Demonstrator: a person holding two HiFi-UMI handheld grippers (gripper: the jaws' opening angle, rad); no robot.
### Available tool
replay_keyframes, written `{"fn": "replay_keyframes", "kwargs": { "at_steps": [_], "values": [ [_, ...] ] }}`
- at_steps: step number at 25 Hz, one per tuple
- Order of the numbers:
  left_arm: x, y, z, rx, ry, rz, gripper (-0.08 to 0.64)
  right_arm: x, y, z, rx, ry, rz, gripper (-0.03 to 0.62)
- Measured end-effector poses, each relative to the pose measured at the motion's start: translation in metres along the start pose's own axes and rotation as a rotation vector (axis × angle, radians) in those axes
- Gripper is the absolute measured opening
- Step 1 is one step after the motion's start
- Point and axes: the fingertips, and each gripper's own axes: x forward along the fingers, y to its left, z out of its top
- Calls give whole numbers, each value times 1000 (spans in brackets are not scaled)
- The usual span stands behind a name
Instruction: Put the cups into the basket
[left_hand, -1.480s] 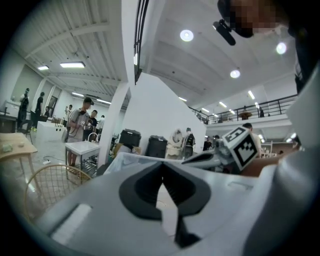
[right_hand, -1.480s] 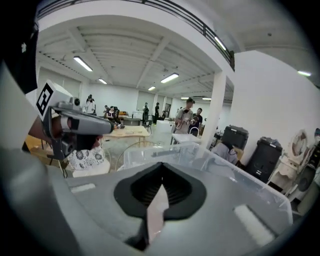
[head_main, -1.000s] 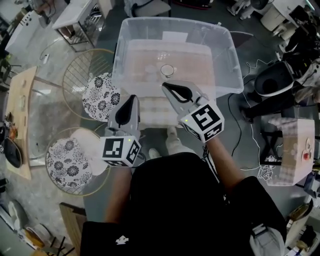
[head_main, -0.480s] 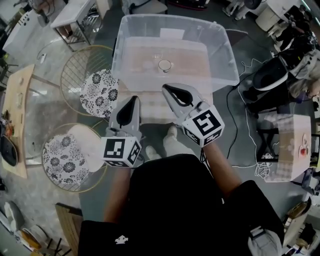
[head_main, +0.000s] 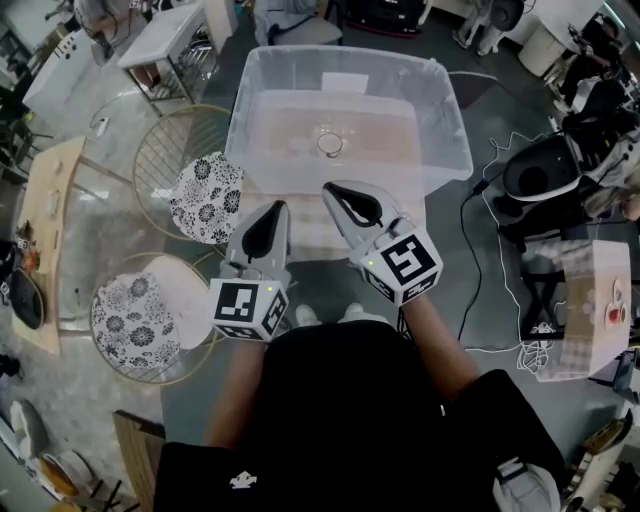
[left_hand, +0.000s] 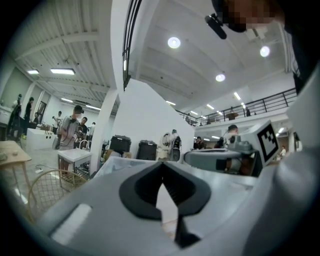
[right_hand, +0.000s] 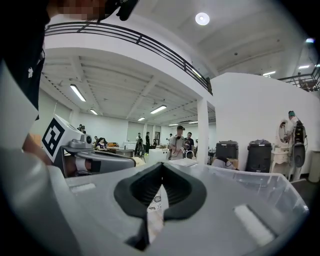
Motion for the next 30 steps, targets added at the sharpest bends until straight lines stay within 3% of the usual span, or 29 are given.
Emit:
{"fn": "replay_keyframes", "kwargs": {
  "at_steps": [11, 30],
  "values": [
    [-1, -49, 7, -2, -2, 14, 5, -46, -2, 9, 16, -47, 39, 2],
    [-12, -94, 4, -7, 9, 19, 5, -81, 9, 9, 21, -51, 93, 2]
  ]
}}
